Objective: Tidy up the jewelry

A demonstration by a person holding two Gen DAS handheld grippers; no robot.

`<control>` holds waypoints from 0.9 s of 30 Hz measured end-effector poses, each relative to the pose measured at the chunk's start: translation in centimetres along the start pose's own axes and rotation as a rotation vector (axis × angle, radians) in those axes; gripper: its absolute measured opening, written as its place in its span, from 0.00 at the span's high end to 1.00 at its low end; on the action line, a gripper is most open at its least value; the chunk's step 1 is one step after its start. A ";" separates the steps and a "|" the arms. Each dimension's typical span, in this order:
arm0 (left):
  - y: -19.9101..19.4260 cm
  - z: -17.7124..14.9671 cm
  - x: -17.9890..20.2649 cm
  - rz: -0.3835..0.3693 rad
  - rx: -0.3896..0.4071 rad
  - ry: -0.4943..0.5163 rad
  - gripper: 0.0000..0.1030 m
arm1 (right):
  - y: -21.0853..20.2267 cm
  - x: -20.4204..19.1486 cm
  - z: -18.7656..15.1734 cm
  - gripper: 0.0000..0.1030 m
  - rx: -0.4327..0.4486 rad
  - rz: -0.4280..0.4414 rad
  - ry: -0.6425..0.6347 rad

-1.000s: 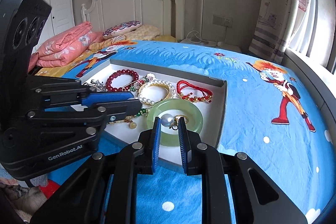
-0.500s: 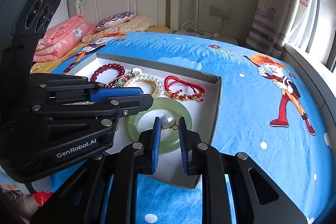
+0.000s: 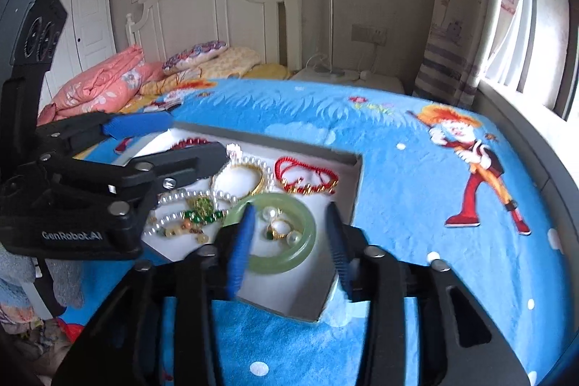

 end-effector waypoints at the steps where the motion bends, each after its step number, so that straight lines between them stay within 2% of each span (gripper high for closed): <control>1: -1.0 0.6 -0.4 0.024 0.034 0.004 0.04 | -0.7 -0.1 0.3 0.35 0.021 -0.007 -0.001; 2: -1.9 1.0 -0.9 0.043 0.061 0.004 0.02 | -1.7 -0.2 0.7 0.28 0.053 -0.016 -0.001; 5: -4.5 2.0 -2.6 0.116 0.124 -0.015 0.02 | -4.0 -0.4 1.1 0.16 0.131 -0.037 0.013; 9: -6.8 1.5 -4.8 0.220 0.137 -0.048 0.02 | -5.6 -0.2 1.0 0.16 0.171 -0.042 0.054; 12: -7.9 -0.4 -5.7 0.252 0.120 -0.091 0.02 | -6.0 0.0 -0.1 0.16 0.203 -0.039 0.139; 14: -8.0 -2.2 -5.7 0.264 0.106 -0.101 0.02 | -5.2 -0.3 -0.8 0.16 0.191 -0.052 0.180; 19: -6.5 -6.3 -4.8 0.300 0.047 -0.079 0.02 | -2.6 -1.5 -2.9 0.16 0.111 -0.138 0.190; 23: -5.6 -8.9 -4.4 0.289 0.000 -0.108 0.02 | -1.7 -2.6 -4.6 0.16 0.087 -0.133 0.194; 27: -4.7 -9.7 -4.5 0.299 -0.022 -0.104 0.02 | -0.7 -3.9 -5.4 0.16 0.053 -0.118 0.151</control>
Point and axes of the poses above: each gripper's, at about its wrist camera, not at the fingertips, and y roughly the way its jaws point, x to its right, z to its top, the point moved 3 cm from there along y, roughly the way its jaws point, and after that the axes turned 6 degrees about z, right-handed, at the moved point
